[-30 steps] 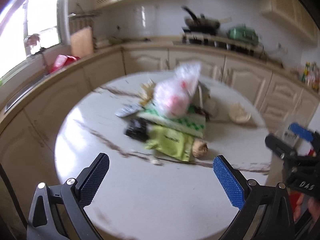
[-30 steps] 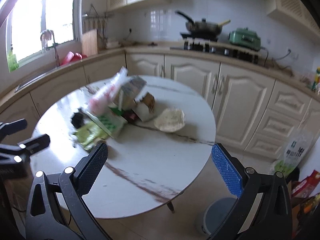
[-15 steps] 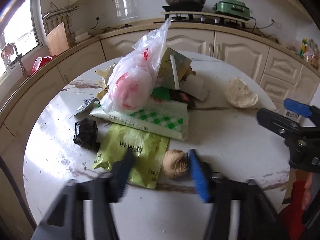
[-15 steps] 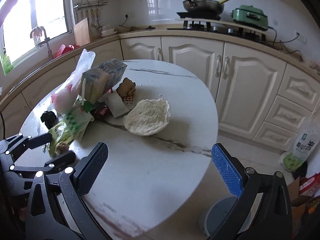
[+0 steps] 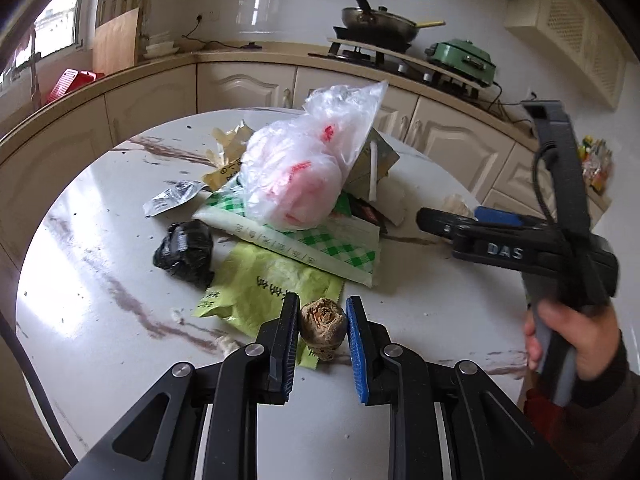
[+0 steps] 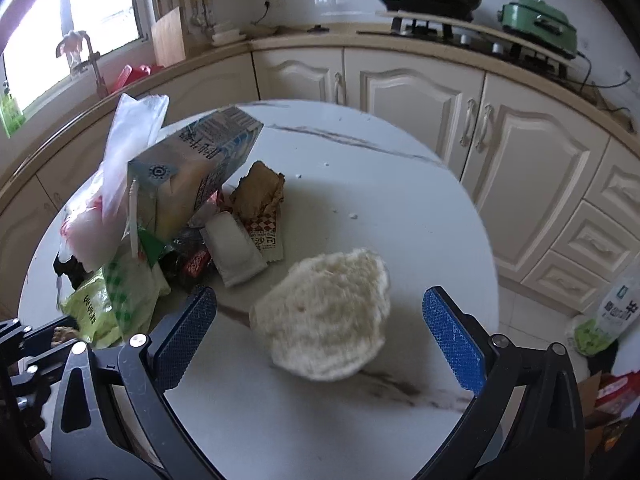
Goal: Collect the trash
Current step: 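Carry walnut and bread to the blue bucket and open both tools, then grasp the black bag with the left tool while the right tool grasps the clear plastic bag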
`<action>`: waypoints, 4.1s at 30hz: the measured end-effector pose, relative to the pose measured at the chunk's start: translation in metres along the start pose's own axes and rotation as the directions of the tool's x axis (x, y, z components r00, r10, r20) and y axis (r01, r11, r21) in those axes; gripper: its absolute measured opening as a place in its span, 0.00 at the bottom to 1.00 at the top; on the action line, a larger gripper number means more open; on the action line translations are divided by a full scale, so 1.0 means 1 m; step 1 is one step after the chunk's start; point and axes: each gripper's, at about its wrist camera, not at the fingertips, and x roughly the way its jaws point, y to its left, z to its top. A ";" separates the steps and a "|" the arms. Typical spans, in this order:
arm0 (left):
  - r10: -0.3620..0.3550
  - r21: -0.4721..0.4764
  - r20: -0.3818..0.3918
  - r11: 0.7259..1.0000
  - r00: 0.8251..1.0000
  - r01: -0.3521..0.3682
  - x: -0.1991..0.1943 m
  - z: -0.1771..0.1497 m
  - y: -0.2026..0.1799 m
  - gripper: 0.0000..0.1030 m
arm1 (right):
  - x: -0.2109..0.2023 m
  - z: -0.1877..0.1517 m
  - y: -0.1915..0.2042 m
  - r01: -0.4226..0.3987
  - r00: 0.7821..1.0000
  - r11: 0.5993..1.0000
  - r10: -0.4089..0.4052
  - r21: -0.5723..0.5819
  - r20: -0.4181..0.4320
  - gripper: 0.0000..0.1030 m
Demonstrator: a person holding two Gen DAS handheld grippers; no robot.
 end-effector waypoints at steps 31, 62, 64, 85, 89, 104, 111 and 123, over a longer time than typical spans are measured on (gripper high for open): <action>-0.193 0.363 -0.227 0.893 0.955 0.266 0.097 -0.024 -0.299 0.19 | -0.118 -0.196 -0.238 0.115 0.992 0.898 -0.125 0.425 -0.005 0.58; -0.116 0.417 0.047 0.905 0.992 0.086 -0.014 -0.029 -0.294 0.83 | -0.226 -0.196 -0.219 0.173 0.941 0.866 -0.286 0.470 0.179 1.00; -0.082 0.395 0.123 0.918 0.989 0.027 -0.051 -0.027 -0.267 0.89 | -0.235 -0.171 -0.185 0.153 0.938 0.897 -0.264 0.415 0.225 1.00; 0.308 0.119 0.155 0.937 0.939 -0.327 -0.116 -0.036 -0.024 0.97 | -0.142 0.000 0.091 0.046 0.968 0.999 -0.041 -0.017 0.250 1.00; 0.307 0.121 0.096 0.940 0.947 -0.318 -0.082 -0.031 -0.018 0.97 | -0.110 0.015 0.093 0.053 0.975 0.998 -0.047 -0.020 0.217 1.00; 0.254 0.089 -0.063 0.965 0.965 -0.248 0.011 0.012 -0.007 0.29 | -0.033 0.022 0.116 -0.025 0.993 1.000 0.026 -0.012 0.118 1.00; 0.176 -0.003 -0.028 0.984 0.984 -0.176 -0.006 0.021 0.042 0.28 | -0.015 0.027 0.143 -0.035 0.993 0.998 0.041 -0.059 0.108 0.77; 0.157 0.003 0.015 0.988 0.987 -0.157 -0.064 0.002 0.062 0.28 | 0.015 0.022 0.142 -0.082 0.994 0.995 0.086 -0.056 0.071 0.38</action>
